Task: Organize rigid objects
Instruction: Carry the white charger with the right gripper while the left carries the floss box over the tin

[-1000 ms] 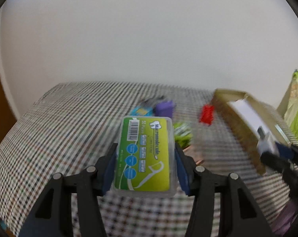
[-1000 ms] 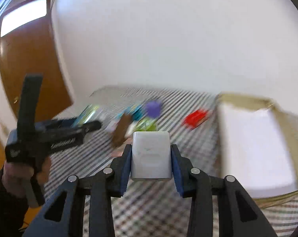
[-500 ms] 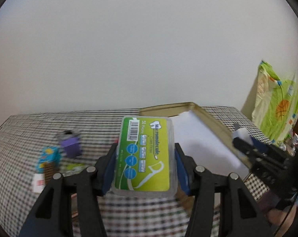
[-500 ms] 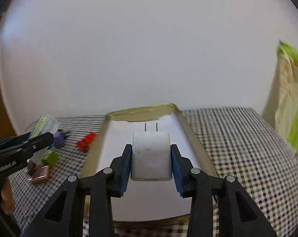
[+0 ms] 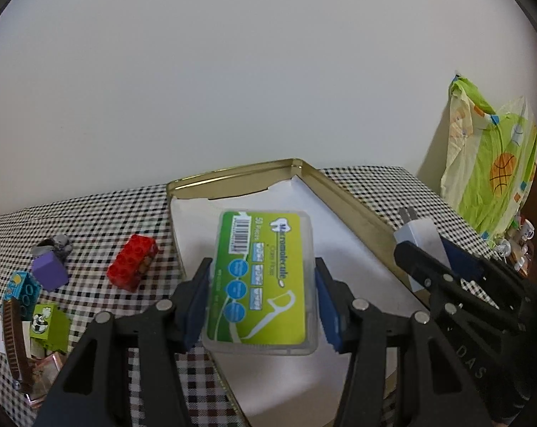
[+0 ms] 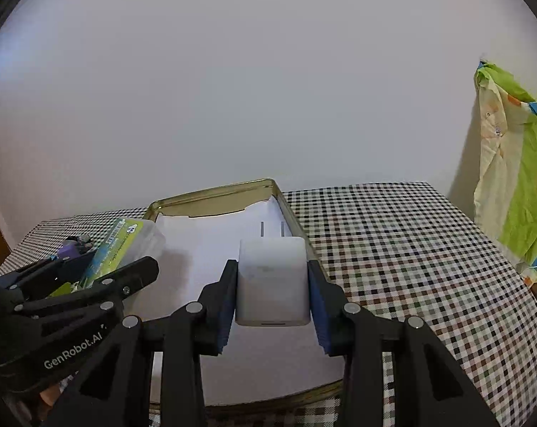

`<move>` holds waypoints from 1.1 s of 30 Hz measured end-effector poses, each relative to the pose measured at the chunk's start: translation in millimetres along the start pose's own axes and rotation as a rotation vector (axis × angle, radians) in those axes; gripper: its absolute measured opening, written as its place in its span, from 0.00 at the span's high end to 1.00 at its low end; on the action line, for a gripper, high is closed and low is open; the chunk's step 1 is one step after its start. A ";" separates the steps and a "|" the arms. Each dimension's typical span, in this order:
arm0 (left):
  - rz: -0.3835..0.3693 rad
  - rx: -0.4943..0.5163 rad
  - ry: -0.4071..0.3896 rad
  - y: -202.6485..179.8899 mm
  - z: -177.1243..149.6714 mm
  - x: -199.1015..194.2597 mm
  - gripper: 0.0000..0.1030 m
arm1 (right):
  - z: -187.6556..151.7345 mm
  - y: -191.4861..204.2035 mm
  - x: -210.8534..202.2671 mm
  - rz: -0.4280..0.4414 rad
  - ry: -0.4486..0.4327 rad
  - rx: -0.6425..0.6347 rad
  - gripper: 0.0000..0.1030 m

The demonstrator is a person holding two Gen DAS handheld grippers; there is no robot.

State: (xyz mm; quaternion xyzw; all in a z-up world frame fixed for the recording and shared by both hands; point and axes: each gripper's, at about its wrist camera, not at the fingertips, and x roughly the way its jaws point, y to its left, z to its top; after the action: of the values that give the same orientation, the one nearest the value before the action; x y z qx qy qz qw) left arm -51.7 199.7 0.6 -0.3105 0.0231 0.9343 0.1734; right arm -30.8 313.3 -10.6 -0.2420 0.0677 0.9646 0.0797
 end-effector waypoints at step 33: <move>0.078 0.110 -0.008 -19.0 -16.2 7.0 0.48 | 1.8 -11.0 31.4 0.002 0.065 0.016 0.61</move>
State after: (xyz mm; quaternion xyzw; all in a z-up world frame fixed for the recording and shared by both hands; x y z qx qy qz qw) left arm -41.3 217.3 -15.4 -0.2959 0.0857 0.9389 0.1537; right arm -57.0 328.2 -25.0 -0.2726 0.0782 0.9557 0.0785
